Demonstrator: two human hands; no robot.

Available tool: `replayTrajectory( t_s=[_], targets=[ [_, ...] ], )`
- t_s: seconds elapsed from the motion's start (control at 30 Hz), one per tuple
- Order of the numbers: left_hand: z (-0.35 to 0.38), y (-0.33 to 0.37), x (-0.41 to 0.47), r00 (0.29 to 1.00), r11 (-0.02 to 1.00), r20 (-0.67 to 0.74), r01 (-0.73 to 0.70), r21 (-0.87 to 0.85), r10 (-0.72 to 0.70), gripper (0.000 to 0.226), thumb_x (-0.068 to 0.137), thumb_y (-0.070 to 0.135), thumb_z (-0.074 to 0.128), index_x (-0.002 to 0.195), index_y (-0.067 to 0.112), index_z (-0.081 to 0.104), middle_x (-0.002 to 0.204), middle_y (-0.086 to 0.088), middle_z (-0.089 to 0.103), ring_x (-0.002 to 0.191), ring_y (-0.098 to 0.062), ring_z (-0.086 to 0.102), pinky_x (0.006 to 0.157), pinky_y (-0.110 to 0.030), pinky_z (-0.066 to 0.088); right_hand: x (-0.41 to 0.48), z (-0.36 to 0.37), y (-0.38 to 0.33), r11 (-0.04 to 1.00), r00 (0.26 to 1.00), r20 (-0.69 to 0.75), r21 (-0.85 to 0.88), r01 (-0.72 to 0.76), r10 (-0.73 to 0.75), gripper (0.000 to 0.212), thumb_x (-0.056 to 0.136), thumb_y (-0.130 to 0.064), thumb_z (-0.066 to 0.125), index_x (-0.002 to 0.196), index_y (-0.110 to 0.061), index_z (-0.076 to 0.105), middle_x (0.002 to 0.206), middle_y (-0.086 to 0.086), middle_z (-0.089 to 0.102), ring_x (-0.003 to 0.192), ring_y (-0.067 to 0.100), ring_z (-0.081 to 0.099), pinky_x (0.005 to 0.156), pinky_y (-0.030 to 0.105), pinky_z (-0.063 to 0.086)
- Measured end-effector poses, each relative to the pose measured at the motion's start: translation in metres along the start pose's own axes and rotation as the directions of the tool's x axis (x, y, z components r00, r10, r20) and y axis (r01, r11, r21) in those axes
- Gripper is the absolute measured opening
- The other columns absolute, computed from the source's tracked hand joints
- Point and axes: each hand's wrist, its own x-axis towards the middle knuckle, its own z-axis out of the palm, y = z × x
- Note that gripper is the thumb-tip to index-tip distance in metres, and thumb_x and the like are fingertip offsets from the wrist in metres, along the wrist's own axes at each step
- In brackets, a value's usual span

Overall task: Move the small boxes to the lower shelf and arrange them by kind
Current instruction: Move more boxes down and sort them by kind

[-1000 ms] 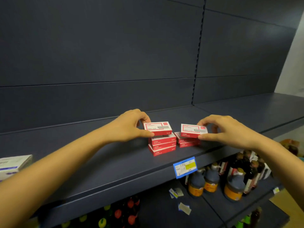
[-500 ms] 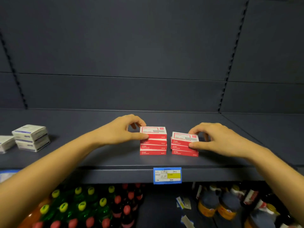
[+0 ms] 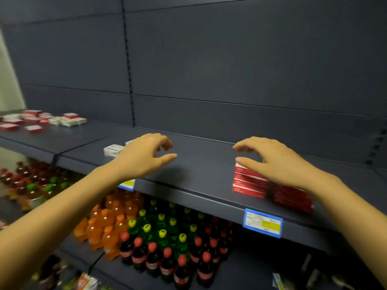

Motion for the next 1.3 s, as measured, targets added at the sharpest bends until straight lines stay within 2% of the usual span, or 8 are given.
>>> replayTrajectory(
  t_s=[0.1, 0.2, 0.37, 0.47, 0.73, 0.97, 1.17, 1.3],
  targets=[
    [-0.018, -0.023, -0.02, 0.998, 0.993, -0.029, 0.058, 0.101, -0.055, 0.036, 0.087, 0.042, 0.054, 0.112, 0.017, 0.057, 0.111, 0.001, 0.061, 0.093, -0.014, 0.053, 0.077, -0.027, 0.041, 0.026, 0.013, -0.027, 0.996, 0.996, -0.001, 0.01, 0.084, -0.084, 0.032, 0.09, -0.043, 0.049, 0.121, -0.034, 0.051, 0.117, -0.018, 0.056, 0.11, 0.005, 0.051, 0.089, 0.032, 0.045],
    [-0.032, -0.049, -0.038, 0.992, 0.976, -0.028, 0.127, 0.178, -0.124, 0.037, 0.087, 0.045, 0.052, 0.114, 0.019, 0.055, 0.116, 0.002, 0.06, 0.106, -0.017, 0.053, 0.086, -0.033, 0.044, 0.051, 0.03, -0.052, 0.988, 0.988, 0.017, 0.003, 0.154, -0.154, 0.031, 0.092, -0.043, 0.045, 0.122, -0.036, 0.049, 0.118, -0.02, 0.055, 0.112, 0.004, 0.049, 0.091, 0.032, 0.045],
    [-0.057, -0.106, -0.065, 0.972, 0.948, -0.031, 0.233, 0.218, -0.232, 0.04, 0.087, 0.048, 0.051, 0.114, 0.02, 0.055, 0.118, 0.002, 0.061, 0.106, -0.016, 0.055, 0.088, -0.034, 0.047, 0.094, 0.059, -0.097, 0.972, 0.971, 0.035, -0.002, 0.236, -0.236, 0.031, 0.093, -0.043, 0.042, 0.124, -0.037, 0.047, 0.12, -0.021, 0.054, 0.114, 0.004, 0.047, 0.093, 0.03, 0.043],
    [-0.075, -0.146, -0.079, 0.958, 0.933, -0.013, 0.28, 0.225, -0.285, 0.041, 0.087, 0.049, 0.05, 0.115, 0.02, 0.055, 0.117, 0.001, 0.061, 0.105, -0.015, 0.056, 0.088, -0.034, 0.049, 0.125, 0.077, -0.131, 0.965, 0.964, 0.033, 0.006, 0.262, -0.262, 0.031, 0.094, -0.041, 0.042, 0.123, -0.036, 0.048, 0.122, -0.017, 0.055, 0.113, 0.007, 0.049, 0.093, 0.034, 0.045],
    [-0.118, -0.262, -0.1, 0.953, 0.918, 0.031, 0.283, 0.279, -0.303, 0.042, 0.087, 0.048, 0.05, 0.119, 0.021, 0.053, 0.121, 0.003, 0.059, 0.106, -0.011, 0.054, 0.081, -0.021, 0.041, 0.206, 0.133, -0.224, 0.967, 0.966, 0.043, 0.037, 0.254, -0.255, 0.031, 0.094, -0.04, 0.043, 0.124, -0.035, 0.048, 0.126, -0.016, 0.054, 0.115, 0.009, 0.049, 0.091, 0.033, 0.045],
    [-0.14, -0.35, -0.114, 0.953, 0.922, 0.055, 0.273, 0.274, -0.298, 0.04, 0.087, 0.048, 0.05, 0.117, 0.021, 0.054, 0.12, 0.002, 0.06, 0.105, -0.01, 0.055, 0.079, -0.019, 0.042, 0.271, 0.181, -0.291, 0.969, 0.965, 0.093, 0.049, 0.241, -0.245, 0.031, 0.094, -0.039, 0.044, 0.124, -0.033, 0.049, 0.124, -0.013, 0.055, 0.113, 0.009, 0.051, 0.085, 0.027, 0.041],
    [-0.147, -0.417, -0.121, 0.947, 0.923, 0.062, 0.29, 0.254, -0.314, 0.039, 0.088, 0.046, 0.05, 0.116, 0.02, 0.055, 0.118, 0.002, 0.061, 0.102, -0.008, 0.054, 0.077, -0.017, 0.039, 0.335, 0.211, -0.341, 0.966, 0.954, 0.155, 0.01, 0.258, -0.256, 0.031, 0.094, -0.039, 0.045, 0.123, -0.031, 0.051, 0.124, -0.009, 0.057, 0.109, 0.011, 0.054, 0.087, 0.034, 0.049],
    [-0.145, -0.462, -0.122, 0.939, 0.922, 0.041, 0.326, 0.207, -0.341, 0.04, 0.088, 0.045, 0.05, 0.118, 0.02, 0.054, 0.119, 0.002, 0.061, 0.105, -0.011, 0.056, 0.084, -0.022, 0.045, 0.378, 0.233, -0.37, 0.959, 0.943, 0.183, -0.004, 0.284, -0.278, 0.032, 0.093, -0.04, 0.045, 0.123, -0.03, 0.052, 0.124, -0.008, 0.057, 0.11, 0.012, 0.054, 0.09, 0.038, 0.05]
  ],
)
